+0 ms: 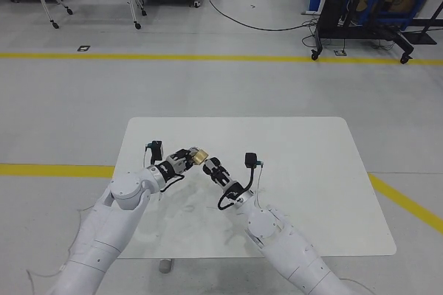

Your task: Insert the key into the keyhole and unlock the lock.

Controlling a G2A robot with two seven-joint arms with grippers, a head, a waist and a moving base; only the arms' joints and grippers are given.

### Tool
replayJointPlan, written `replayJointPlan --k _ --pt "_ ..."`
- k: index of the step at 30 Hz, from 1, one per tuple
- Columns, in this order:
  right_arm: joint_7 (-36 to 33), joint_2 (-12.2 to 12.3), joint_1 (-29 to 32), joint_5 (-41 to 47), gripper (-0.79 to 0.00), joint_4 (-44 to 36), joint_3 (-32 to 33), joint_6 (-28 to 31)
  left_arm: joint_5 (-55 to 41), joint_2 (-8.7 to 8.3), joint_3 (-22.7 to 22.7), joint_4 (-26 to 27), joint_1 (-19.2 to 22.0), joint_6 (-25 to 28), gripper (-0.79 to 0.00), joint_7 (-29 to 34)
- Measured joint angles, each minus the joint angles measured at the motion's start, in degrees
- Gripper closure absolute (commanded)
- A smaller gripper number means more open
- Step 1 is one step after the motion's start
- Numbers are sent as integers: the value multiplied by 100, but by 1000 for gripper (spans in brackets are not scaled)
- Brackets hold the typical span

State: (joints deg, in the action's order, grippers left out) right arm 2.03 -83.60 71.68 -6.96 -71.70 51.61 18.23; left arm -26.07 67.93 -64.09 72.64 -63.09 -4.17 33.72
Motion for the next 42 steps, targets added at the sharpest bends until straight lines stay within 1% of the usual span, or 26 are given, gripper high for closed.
replayJointPlan --k 3,4,5,6,8,10,11,15,17,18,20,21,23,24,25,28,31,34,37,42 --pt "4 -13 -2 -8 0 16 14 -13 43 8 27 -5 5 -11 0 39" --pt "3 -18 -2 -13 -117 20 18 -13 53 12 34 -14 12 -28 0 41" --pt "2 -22 -3 -19 -369 22 21 -9 55 16 36 -23 17 -43 0 37" --pt "1 -25 -2 -26 -520 25 24 -4 53 19 36 -32 23 -59 0 27" --pt "-2 -32 0 -41 -533 29 34 10 32 27 26 -59 34 -102 0 -11" --pt "4 -37 9 -57 -597 22 49 24 4 33 10 -79 42 -138 0 -38" --pt "7 -39 15 -61 -616 16 58 31 -8 35 3 -86 44 -152 0 -43" --pt "5 -43 39 -65 -643 -10 107 48 -29 44 -15 -108 53 -202 0 -62" --pt "-4 -43 55 -69 -637 -37 138 64 -35 50 -18 -120 57 -240 0 -70" --pt "-6 -42 63 -67 -622 -53 158 75 -46 53 -20 -132 59 -276 0 -71" --pt "10 -33 84 -40 -573 -108 238 126 -129 61 -23 -182 78 -434 0 -42" --pt "20 -26 98 -19 -523 -141 286 166 -187 66 -24 -214 95 -524 0 -10" --pt "-46 -6 164 133 -376 -265 407 345 -347 79 -29 -309 150 -738 0 88" --pt "-174 2 213 310 -231 -347 453 481 -426 85 -32 -356 176 -826 0 139" --pt "-453 15 287 681 0 -481 518 702 -543 95 -35 -424 213 -943 0 223" --pt "-1297 82 460 1669 0 -786 756 1162 -840 114 -2 -625 327 -1316 0 597" --pt "-1965 150 587 2155 0 -951 940 1375 -1187 141 37 -875 455 -1670 0 1078" --pt "-2346 190 633 2170 0 -985 1012 1559 -1594 176 57 -1134 568 -1936 0 1484" --pt "-2551 209 637 2016 0 -963 995 1716 -1821 196 70 -1355 676 -2081 0 1721" --pt "-2476 207 589 1658 0 -839 923 1692 -1814 209 130 -1501 772 -2058 0 1901"
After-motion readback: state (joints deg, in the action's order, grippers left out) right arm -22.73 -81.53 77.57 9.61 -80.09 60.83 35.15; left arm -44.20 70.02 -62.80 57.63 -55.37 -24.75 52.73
